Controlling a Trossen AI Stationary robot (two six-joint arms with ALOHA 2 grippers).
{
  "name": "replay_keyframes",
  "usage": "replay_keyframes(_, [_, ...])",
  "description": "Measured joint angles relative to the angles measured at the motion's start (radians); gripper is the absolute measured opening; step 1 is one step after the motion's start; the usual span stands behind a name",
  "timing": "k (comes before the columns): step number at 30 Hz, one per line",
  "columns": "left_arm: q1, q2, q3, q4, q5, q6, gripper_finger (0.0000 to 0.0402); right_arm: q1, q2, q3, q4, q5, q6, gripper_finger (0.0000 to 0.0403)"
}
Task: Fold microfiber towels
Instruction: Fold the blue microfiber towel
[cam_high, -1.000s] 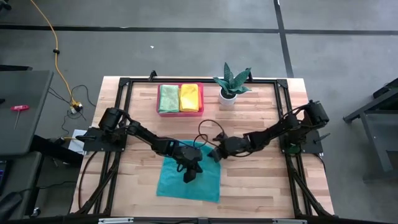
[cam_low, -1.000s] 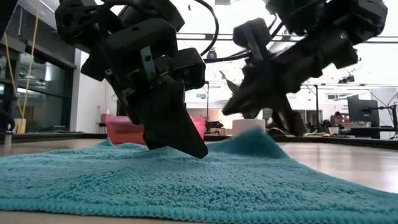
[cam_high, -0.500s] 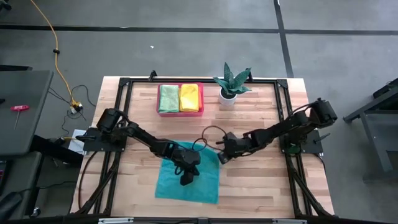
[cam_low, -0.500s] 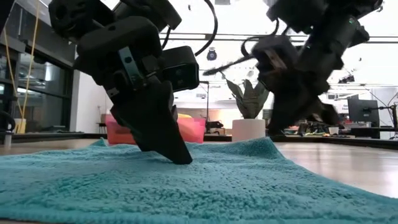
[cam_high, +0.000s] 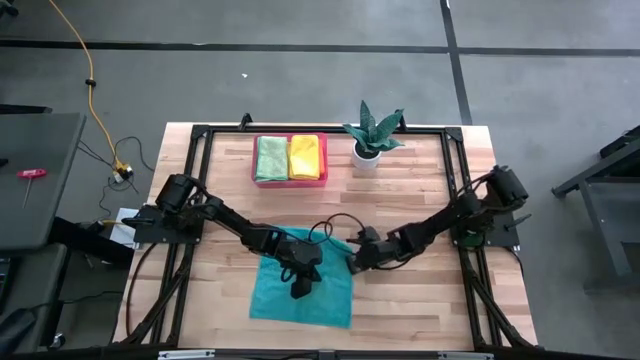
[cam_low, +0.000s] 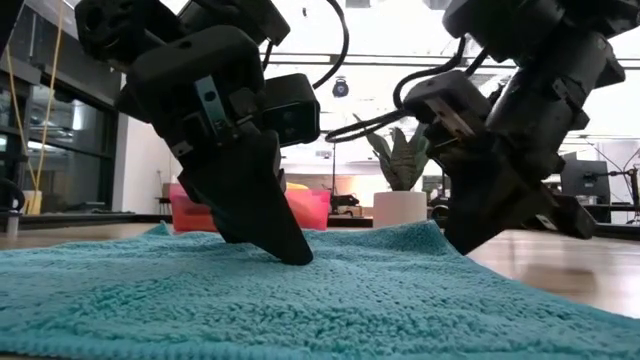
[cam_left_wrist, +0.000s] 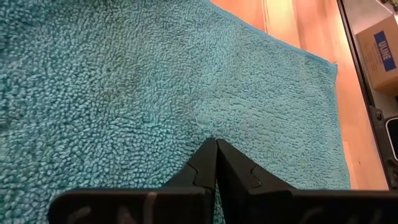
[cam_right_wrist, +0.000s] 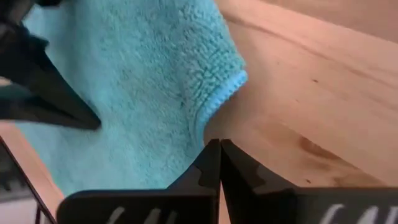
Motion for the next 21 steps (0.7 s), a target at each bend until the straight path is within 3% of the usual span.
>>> replay_keyframes(9, [0.0,0.0,0.0,0.006,-0.001,0.001,0.0,-0.081,0.011,-0.004,0.05,0.242,-0.096,0.0])
replay_keyframes(18, [0.0,0.0,-0.001,0.017,-0.002,0.004,0.0,-0.154,0.013,-0.006,0.232,0.19,-0.174,0.0])
replay_keyframes(21, [0.0,0.0,-0.001,0.017,-0.002,0.004,0.0,-0.173,0.008,-0.005,0.274,0.111,-0.231,0.0])
